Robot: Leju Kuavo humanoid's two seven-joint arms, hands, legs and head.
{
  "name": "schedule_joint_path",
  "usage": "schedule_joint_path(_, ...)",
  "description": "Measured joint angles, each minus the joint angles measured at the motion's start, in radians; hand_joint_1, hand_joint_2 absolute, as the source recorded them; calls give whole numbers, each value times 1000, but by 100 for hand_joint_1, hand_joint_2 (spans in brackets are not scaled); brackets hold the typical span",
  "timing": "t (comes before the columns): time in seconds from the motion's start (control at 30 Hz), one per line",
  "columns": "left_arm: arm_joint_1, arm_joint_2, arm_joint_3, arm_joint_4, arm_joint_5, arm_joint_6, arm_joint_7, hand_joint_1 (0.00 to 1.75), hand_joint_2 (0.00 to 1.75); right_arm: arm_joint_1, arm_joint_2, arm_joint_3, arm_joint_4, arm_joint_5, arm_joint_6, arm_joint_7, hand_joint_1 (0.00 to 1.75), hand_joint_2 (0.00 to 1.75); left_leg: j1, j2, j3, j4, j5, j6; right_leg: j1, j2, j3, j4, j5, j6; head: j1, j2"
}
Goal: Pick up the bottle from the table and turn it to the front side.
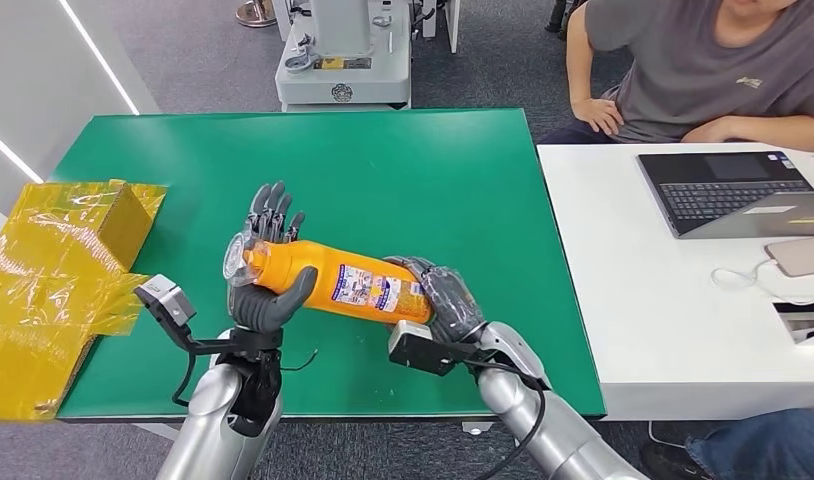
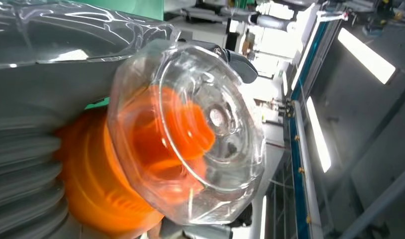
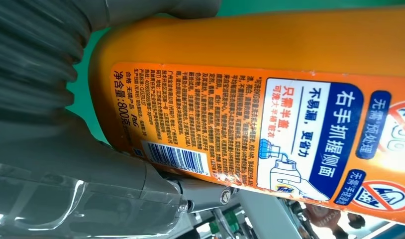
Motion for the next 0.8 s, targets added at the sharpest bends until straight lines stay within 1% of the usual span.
schedule_joint_path(0.03,0,-1,0,1,-4,9,-3,0,175,-1,2,1,5,0,0,1,175,175,0,0,0,0,0,0,0,0,0,0,0,0,0,0)
schedule_joint_path(0.17,0,-6,0,4,-15,30,-9,175,175,-3,4,2,19,0,0,5,175,175,0,0,0,0,0,0,0,0,0,0,0,0,0,0)
schedule_joint_path(0.5,4,-14,0,4,-28,35,-23,175,175,-4,5,1,31,1,1,17,175,175,0,0,0,0,0,0,0,0,0,0,0,0,0,0)
schedule_joint_path(0.7,7,-19,1,4,-13,16,-23,175,175,-5,6,1,36,6,-4,15,173,175,0,0,0,0,0,0,0,0,0,0,0,0,0,0)
schedule_joint_path(0.8,7,-24,1,4,-9,14,-23,175,175,-5,8,2,37,6,-10,19,43,175,0,0,0,0,0,0,0,0,0,0,0,0,0,0)
